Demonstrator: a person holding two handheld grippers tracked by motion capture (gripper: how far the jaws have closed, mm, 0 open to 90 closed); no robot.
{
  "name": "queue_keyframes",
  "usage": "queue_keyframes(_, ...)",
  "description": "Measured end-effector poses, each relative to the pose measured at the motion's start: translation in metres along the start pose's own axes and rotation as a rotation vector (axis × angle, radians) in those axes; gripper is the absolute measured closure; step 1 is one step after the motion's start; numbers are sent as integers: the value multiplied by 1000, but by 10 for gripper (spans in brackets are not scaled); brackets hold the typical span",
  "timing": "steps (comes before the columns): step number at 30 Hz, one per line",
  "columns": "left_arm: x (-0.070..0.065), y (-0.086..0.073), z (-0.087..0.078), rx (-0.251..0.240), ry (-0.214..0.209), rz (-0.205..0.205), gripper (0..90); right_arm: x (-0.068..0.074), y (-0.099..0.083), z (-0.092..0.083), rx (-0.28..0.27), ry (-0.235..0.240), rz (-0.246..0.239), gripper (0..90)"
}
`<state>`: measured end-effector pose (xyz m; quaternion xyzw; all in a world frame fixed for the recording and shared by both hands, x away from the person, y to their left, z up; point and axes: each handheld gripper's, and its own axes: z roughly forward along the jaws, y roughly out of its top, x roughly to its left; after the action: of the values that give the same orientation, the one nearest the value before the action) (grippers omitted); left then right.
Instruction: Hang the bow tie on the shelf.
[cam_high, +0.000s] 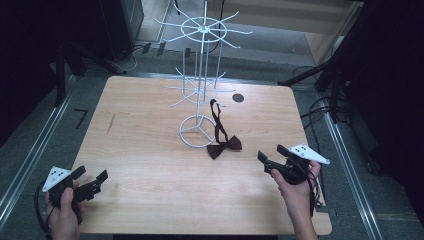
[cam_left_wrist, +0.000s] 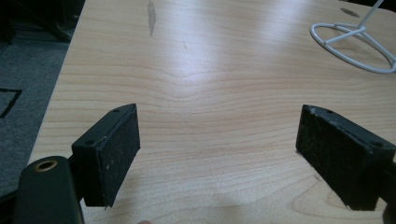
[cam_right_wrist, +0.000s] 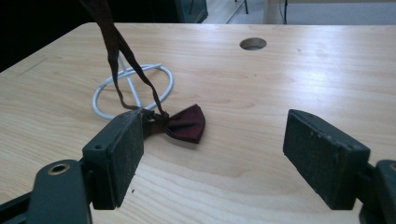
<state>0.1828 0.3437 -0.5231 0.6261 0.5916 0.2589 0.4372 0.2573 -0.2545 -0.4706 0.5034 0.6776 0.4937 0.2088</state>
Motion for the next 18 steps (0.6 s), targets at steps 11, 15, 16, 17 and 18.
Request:
queue_keyframes(11,0,0,0,-2,-4,-5,145,-20,-23,-16,7,-40,23,191)
queue_keyframes(15,0,0,0,-1,-5,-4,145,-28,-32,-21,16,-59,34,189)
queue_keyframes(16,0,0,0,0,-4,-4,145,-30,-35,-23,19,-62,36,189)
queue_keyframes(17,0,0,0,0,-4,-4,145,-32,-37,-24,21,-69,37,189)
queue_keyframes(18,0,0,0,1,-5,-4,145,-34,-39,-26,24,-72,41,188)
